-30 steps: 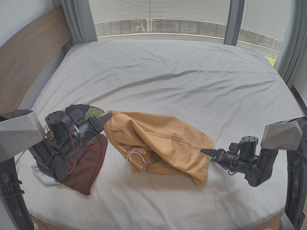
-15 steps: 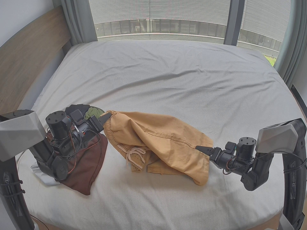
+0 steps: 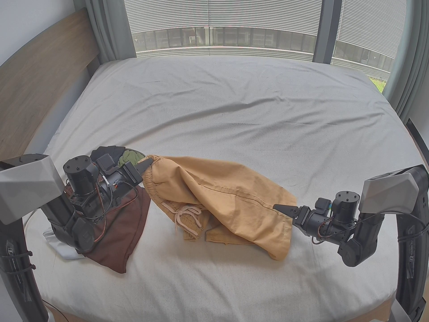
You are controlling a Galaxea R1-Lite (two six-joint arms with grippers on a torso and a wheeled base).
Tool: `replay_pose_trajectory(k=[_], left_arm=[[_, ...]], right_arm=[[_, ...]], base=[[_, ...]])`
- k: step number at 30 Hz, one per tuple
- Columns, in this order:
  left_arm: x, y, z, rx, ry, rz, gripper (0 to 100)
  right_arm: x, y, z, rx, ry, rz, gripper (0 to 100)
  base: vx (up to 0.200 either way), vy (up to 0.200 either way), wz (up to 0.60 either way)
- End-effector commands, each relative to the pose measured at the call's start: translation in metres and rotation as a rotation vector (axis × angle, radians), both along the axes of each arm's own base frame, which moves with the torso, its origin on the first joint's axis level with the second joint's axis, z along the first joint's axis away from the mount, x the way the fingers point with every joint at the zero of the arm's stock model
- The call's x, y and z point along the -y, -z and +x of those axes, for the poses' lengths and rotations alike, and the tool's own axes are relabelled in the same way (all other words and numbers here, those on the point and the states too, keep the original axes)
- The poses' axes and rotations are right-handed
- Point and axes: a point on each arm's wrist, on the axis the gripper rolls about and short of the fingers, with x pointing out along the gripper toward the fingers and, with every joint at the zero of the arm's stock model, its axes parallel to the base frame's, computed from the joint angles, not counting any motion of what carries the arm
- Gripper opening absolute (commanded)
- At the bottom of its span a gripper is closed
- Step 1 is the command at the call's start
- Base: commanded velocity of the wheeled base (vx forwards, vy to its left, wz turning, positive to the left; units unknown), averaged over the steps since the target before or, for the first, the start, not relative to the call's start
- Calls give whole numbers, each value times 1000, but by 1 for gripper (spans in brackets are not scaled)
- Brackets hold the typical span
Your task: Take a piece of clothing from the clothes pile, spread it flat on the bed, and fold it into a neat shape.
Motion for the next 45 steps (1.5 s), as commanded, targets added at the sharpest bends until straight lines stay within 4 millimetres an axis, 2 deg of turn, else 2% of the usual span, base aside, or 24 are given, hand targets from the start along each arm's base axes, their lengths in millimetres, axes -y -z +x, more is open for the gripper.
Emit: replay_pose_trajectory(k=[1,5,6,13,19,24,28,34,38,39,45], left_arm=[[1,0,0,1,2,-1,0],[1,2,0,-5,2,1,0],[1,3,0,-10,2,1,0],[1,7,1,-11,1,2,0],[1,11,4,-19,-2,3,0],[0,16,6,-29,-7,5,0],[1,18,7,-34,-7,6,0],[1,18,7,-28,-9,5,0],[1,17,7,-25,-9,4,0],[1,17,7,-23,-9,4,0],[0,15,6,-14,-7,2,0]], right_arm=[[-3,9,3,-11,-5,-4,100],[-3,10,4,-11,-5,-4,100],[-2,10,4,-8,-3,-3,0],[2,4,3,-1,7,-2,0],[12,-19,-4,29,-2,16,0],[17,-40,-24,31,-123,56,0],[17,-36,-26,14,-156,62,0],[16,-14,-19,0,-167,24,0],[15,-11,-13,15,-169,17,0],[15,-12,-12,23,-167,19,100],[7,-15,-1,69,-183,24,100]], base=[[0,0,0],[0,0,0],[0,0,0],[0,0,0],[0,0,0],[0,0,0],[0,0,0],[0,0,0],[0,0,0],[0,0,0],[0,0,0]])
